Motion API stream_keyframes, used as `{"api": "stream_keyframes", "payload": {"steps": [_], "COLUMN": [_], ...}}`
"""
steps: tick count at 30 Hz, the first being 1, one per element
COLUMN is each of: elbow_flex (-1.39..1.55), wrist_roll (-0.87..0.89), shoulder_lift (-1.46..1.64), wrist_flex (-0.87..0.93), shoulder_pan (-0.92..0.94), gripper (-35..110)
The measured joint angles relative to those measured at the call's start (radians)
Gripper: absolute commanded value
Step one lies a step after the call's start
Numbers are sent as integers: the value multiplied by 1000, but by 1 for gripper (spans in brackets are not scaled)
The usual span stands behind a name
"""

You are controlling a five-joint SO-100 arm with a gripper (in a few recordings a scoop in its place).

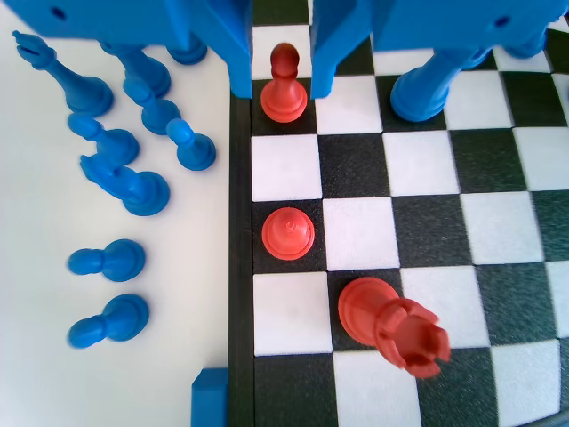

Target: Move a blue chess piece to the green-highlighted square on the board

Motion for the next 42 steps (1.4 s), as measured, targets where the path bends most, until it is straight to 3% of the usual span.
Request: {"api": "stream_keyframes", "payload": {"steps": [27, 42], "elbow_flex": [0, 2], "wrist_roll": [-18, -51], "shoulder_lift": [-12, 290], "wrist_flex": [6, 218], "shoulder_pan": [18, 258], "gripper": [1, 1]}}
